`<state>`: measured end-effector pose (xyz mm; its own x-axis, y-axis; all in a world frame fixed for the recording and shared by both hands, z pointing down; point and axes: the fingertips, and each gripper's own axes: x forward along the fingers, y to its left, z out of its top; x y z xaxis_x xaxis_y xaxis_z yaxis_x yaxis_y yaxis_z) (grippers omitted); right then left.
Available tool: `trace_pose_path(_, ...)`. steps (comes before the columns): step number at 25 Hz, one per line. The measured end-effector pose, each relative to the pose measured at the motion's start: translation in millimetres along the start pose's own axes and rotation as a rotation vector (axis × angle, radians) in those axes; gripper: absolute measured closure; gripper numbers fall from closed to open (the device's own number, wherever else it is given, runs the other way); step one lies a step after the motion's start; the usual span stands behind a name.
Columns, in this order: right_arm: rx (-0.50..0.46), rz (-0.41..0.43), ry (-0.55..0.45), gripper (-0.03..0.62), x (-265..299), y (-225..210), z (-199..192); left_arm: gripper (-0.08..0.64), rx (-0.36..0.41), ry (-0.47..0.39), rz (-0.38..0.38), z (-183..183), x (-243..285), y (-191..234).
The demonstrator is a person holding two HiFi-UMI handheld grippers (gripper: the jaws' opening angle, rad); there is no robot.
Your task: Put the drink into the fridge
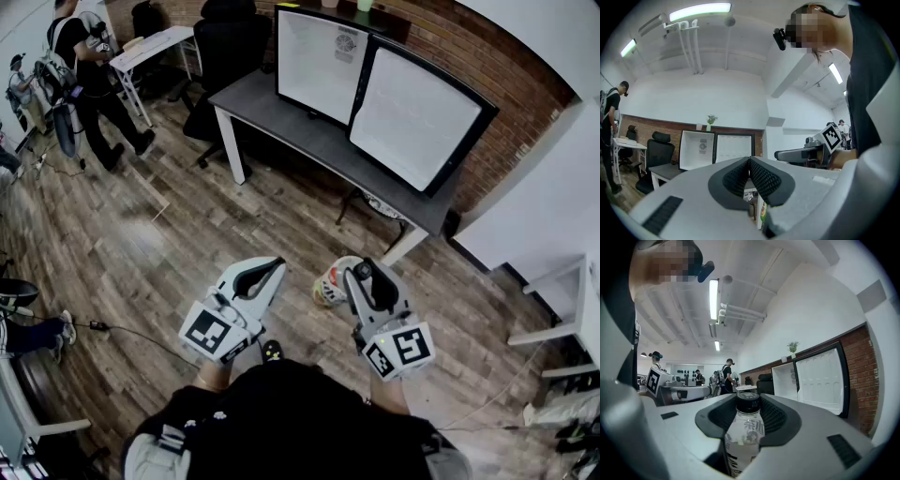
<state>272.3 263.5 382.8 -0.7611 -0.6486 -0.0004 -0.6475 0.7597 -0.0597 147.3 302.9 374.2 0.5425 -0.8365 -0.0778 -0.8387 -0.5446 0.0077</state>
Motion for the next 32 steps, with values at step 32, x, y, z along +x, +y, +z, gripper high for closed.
trace_pose_path(32,0.029,0.034,0.030,0.443,76.3,51.5,-12.4,0.557,-0.057,0.004,0.091,-19.9,-71.7,86.8)
